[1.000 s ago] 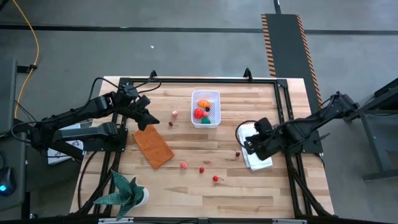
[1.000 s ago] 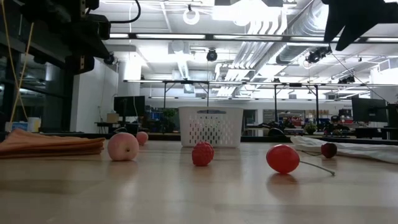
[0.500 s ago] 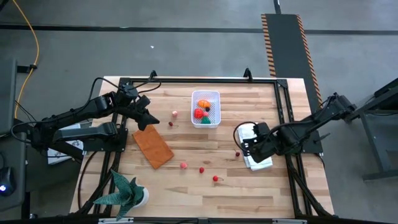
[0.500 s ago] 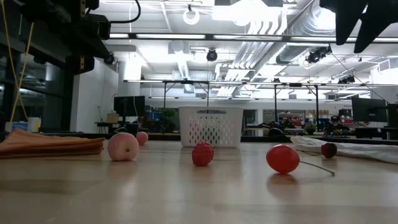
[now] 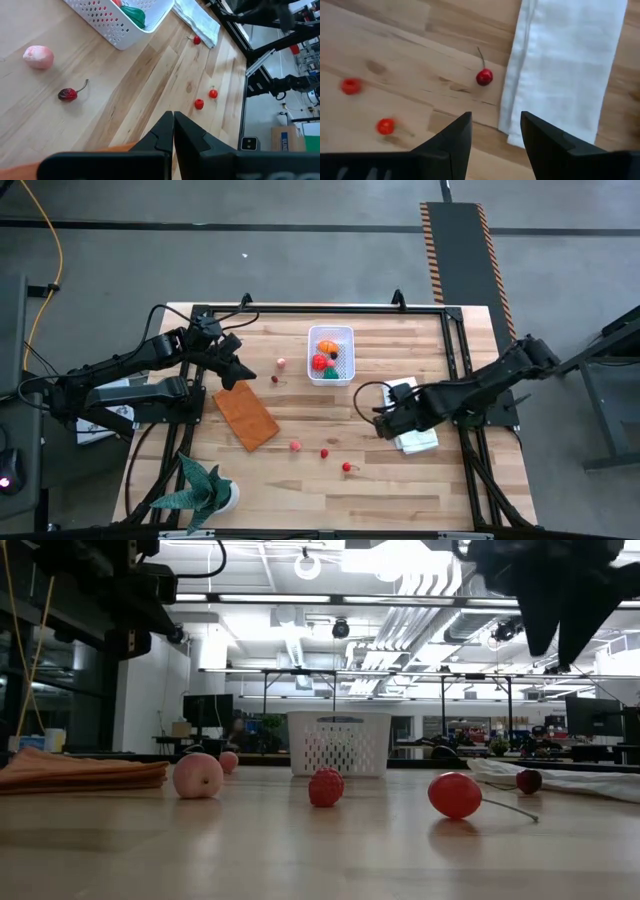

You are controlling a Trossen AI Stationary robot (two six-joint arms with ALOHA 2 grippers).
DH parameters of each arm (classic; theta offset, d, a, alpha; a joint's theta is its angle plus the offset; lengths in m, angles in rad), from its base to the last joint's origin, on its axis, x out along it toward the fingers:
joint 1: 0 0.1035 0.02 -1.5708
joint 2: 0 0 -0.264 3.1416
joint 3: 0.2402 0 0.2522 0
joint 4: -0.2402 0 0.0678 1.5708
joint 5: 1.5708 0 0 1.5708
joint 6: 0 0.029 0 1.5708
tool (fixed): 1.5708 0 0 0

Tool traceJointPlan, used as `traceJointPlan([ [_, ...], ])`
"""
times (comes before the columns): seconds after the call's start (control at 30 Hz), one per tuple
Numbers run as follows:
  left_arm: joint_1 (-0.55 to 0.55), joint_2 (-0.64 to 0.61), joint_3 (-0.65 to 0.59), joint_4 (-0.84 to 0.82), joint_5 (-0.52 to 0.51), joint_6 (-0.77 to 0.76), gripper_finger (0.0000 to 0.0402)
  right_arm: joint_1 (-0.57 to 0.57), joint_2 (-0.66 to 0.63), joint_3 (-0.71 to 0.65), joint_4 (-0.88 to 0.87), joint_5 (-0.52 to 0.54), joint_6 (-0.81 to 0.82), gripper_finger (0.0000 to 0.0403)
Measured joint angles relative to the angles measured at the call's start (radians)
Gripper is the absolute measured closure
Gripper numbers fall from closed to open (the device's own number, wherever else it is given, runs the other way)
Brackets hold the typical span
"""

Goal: Pick and placing Produce into tupperware
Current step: Put the red cherry into the white bin

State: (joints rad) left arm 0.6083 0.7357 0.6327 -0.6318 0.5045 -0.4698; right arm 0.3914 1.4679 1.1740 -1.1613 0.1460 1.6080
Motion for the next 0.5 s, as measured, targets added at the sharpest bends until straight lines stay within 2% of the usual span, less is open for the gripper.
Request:
traceJointPlan([
  [0.4, 0.0, 0.0, 0.0, -0.022, 0.011, 0.028, 0.0399, -0.052, 0.095, 0.0, 0.064, -0.022, -0.189, 0.0242],
  [0.5, 0.0, 0.0, 0.0, -0.027, 0.011, 0.032, 0.0399, -0.072, 0.097, -0.03, 0.124, -0.048, -0.227, 0.0242],
])
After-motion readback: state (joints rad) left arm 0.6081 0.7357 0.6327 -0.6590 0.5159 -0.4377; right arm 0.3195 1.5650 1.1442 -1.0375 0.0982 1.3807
